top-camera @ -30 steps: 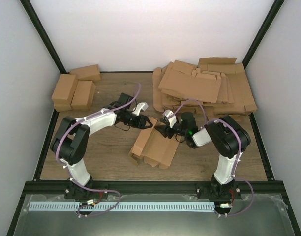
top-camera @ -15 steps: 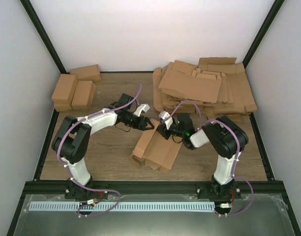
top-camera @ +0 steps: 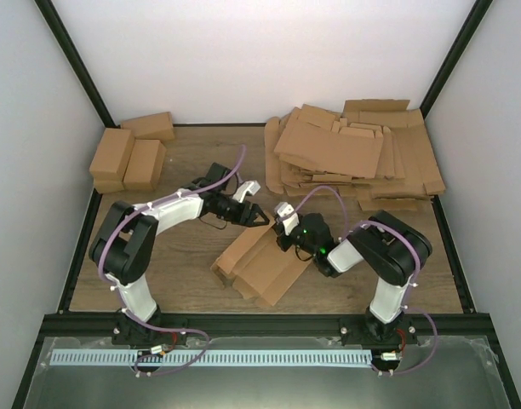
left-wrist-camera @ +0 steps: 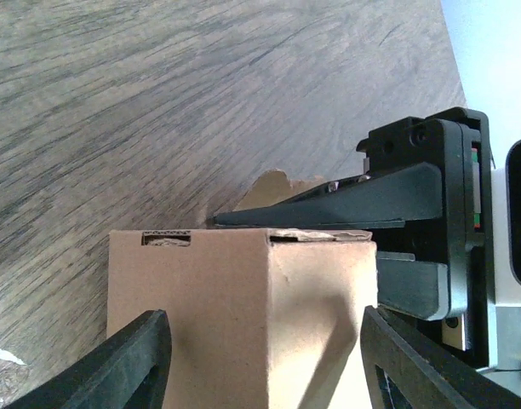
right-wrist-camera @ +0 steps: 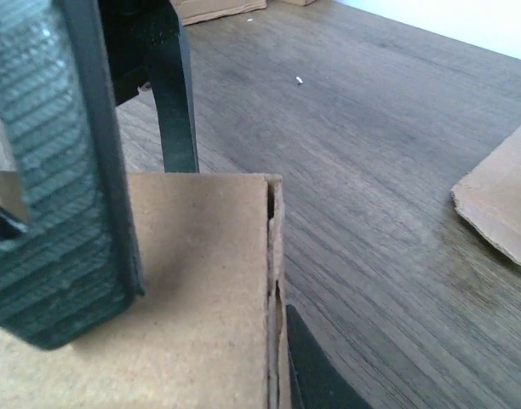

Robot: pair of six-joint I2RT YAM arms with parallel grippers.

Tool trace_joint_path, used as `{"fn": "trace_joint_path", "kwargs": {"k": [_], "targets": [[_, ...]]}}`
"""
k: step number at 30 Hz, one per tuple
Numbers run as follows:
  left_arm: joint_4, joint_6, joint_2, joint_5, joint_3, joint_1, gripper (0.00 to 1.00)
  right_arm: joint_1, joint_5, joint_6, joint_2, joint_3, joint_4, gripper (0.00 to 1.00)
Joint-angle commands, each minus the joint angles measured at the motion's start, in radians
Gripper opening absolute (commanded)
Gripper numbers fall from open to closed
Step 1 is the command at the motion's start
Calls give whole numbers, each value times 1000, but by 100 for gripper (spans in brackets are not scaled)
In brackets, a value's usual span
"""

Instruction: Fold the paper box

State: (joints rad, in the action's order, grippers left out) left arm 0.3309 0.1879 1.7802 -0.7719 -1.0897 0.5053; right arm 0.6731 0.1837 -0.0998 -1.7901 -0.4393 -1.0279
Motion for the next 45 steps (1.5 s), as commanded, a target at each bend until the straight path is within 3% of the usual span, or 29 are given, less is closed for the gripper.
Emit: {"fn": "trace_joint_path", "kwargs": {"k": [1, 6, 13, 22, 29, 34, 40, 45], "targets": [[-59, 19, -48, -24, 26, 7, 65, 26, -147, 31, 48, 13, -53, 5], [-81, 52, -54, -2, 36, 7, 66, 30, -160, 35, 29, 3, -45, 22], [-82, 69, -51, 12, 42, 7, 66, 45, -170, 44, -15, -21, -54, 26], [-113, 101, -46, -16, 68, 12, 66, 63, -250, 98, -37, -45, -66, 21], [-107, 105, -56, 11, 76, 21, 66, 77, -289, 108, -51, -41, -102, 1], [-72, 137, -201, 182, 71, 20, 73, 78, -289, 136, 9, -15, -64, 1], [45, 173, -492, 504, 73, 20, 100, 72, -373, 236, 156, 14, 45, 1], [138, 303, -716, 671, 126, 20, 100, 33, -486, 503, 268, 2, 158, 1]]}}
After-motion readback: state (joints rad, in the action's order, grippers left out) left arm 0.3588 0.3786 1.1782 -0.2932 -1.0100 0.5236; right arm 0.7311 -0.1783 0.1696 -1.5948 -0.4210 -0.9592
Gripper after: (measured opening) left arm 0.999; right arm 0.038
